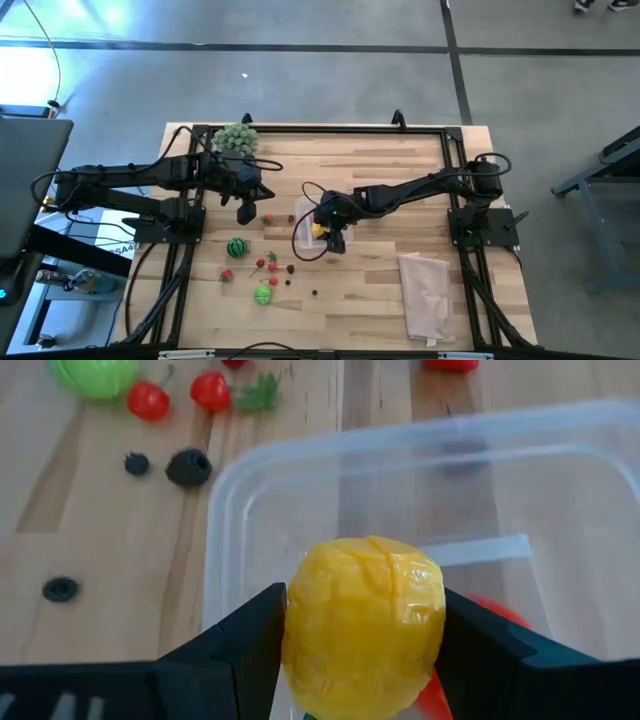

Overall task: Pick and placing Produce into tupperware
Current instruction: Put the yellow pineapple into the transparent bin

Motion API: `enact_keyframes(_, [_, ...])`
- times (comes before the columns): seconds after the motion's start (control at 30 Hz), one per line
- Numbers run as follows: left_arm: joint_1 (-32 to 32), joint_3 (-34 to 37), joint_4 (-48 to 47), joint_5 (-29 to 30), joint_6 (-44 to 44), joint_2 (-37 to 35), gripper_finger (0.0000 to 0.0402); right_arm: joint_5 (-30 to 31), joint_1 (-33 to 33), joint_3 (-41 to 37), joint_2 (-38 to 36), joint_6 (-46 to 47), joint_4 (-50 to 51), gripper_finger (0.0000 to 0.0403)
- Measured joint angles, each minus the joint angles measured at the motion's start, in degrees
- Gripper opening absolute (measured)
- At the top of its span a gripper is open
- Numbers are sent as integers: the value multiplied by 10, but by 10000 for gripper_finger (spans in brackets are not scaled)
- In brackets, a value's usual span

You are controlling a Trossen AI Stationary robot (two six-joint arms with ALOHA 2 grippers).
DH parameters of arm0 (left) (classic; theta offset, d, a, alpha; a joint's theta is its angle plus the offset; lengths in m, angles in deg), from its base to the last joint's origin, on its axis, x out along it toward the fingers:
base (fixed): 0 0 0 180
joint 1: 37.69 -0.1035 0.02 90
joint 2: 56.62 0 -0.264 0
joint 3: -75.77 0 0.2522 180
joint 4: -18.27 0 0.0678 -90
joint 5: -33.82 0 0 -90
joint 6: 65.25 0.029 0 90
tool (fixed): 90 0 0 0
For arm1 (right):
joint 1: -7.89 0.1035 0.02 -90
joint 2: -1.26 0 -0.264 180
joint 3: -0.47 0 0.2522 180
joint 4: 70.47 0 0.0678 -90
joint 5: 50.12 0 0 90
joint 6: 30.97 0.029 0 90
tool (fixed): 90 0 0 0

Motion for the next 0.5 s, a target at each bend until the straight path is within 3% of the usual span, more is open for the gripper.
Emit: enact_keyframes(0.5, [0, 0, 0, 0, 0, 0, 1, 8, -2, 0, 8, -11, 74, 204])
